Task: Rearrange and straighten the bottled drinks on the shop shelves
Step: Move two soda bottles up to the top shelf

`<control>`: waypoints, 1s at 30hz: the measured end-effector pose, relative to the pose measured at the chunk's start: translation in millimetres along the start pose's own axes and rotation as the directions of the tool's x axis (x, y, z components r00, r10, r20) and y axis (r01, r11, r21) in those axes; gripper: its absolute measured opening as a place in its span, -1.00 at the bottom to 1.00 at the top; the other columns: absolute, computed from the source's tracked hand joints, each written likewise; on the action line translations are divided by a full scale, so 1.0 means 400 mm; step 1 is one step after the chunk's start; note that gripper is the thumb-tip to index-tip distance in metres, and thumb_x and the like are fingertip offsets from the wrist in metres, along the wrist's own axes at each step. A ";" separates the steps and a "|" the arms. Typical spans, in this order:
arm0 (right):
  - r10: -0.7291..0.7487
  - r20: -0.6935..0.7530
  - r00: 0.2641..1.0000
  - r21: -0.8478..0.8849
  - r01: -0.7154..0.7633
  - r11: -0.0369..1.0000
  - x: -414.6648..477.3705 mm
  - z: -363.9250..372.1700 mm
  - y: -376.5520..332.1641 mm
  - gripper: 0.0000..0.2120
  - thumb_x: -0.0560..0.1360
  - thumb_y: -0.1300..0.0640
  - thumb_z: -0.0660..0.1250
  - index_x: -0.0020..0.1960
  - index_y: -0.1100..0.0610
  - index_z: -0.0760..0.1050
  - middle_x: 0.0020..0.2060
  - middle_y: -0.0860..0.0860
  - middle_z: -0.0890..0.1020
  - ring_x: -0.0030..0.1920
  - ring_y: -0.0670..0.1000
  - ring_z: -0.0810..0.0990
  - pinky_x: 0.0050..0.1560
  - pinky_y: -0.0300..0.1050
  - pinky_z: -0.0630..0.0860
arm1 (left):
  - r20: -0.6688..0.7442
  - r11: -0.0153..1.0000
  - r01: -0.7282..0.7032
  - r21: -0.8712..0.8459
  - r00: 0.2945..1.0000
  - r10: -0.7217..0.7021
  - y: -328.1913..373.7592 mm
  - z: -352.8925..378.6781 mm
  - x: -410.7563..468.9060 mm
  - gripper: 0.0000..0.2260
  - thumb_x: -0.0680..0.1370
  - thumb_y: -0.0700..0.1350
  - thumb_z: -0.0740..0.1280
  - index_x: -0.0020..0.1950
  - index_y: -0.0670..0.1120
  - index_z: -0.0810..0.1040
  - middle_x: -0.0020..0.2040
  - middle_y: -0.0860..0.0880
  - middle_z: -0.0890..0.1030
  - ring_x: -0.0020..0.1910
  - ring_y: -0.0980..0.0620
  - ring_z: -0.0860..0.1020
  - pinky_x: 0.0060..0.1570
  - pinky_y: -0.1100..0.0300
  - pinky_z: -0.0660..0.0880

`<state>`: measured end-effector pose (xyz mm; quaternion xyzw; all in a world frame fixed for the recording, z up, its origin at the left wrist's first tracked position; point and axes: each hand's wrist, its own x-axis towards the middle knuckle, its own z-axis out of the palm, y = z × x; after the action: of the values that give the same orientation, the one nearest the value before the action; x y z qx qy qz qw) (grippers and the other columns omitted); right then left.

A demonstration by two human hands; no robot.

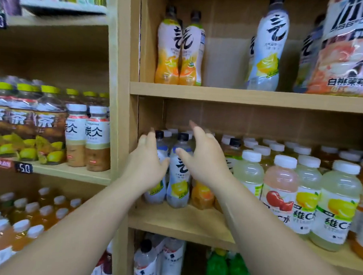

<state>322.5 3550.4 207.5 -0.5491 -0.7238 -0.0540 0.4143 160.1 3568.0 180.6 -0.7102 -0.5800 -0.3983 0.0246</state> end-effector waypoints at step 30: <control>-0.005 -0.147 0.989 0.042 0.012 0.999 -0.156 0.067 0.004 -0.19 0.45 0.03 0.54 0.55 -0.20 0.19 0.43 -0.22 0.40 0.44 -0.20 0.34 0.44 -0.19 0.33 | -0.091 0.942 -0.208 -0.264 0.978 0.190 -0.096 -0.001 -0.114 -0.33 0.44 0.06 0.54 0.49 -0.02 0.39 0.29 0.00 0.54 0.22 -0.12 0.57 0.03 0.04 0.48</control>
<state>312.7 3518.7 148.3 -0.5314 -0.6948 -0.0803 0.4779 127.0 3543.4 137.5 -0.7487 -0.4440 -0.4921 -0.0146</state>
